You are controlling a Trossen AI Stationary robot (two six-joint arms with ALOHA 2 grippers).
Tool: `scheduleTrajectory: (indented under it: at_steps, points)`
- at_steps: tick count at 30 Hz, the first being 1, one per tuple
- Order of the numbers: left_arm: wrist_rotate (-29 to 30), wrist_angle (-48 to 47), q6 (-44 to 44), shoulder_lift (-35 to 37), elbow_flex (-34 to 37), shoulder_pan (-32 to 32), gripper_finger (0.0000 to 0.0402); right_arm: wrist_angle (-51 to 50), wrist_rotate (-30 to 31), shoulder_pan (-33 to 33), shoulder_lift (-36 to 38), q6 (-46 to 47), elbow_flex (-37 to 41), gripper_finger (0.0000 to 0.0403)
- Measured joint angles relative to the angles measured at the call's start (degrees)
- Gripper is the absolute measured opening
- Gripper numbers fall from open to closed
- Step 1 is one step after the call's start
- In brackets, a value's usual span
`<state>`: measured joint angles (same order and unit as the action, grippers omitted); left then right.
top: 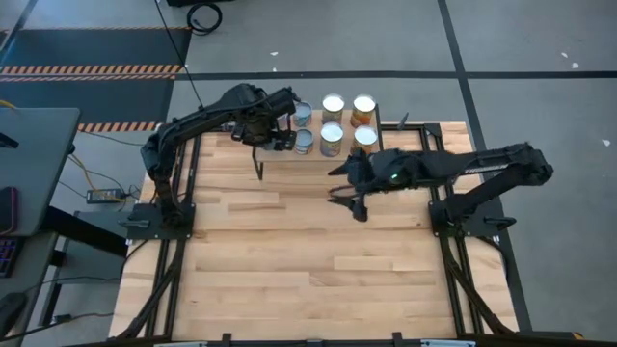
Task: Pick and place cans onto a shelf
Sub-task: Put the canned peas on the shelf
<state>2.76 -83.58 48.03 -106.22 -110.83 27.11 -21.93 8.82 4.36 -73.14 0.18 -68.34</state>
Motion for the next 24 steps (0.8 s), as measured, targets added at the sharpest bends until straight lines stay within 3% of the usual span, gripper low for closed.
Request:
scheduleTrajectory:
  at_steps: [9,18,24]
  points:
    - [0.3,2.2,5.4,-0.7,0.0,0.1,0.0275,2.6,-1.9,-1.3,8.6,-13.8,-2.9,0.0346]
    - [1.9,2.0,8.6,-0.7,0.0,0.4,0.0314,3.0,-4.0,-2.3,11.5,-15.4,-3.0,0.0346]
    - [2.1,2.4,8.4,-0.7,0.0,1.1,0.0314,3.0,-3.1,-2.6,11.3,-15.4,-3.0,0.0346]
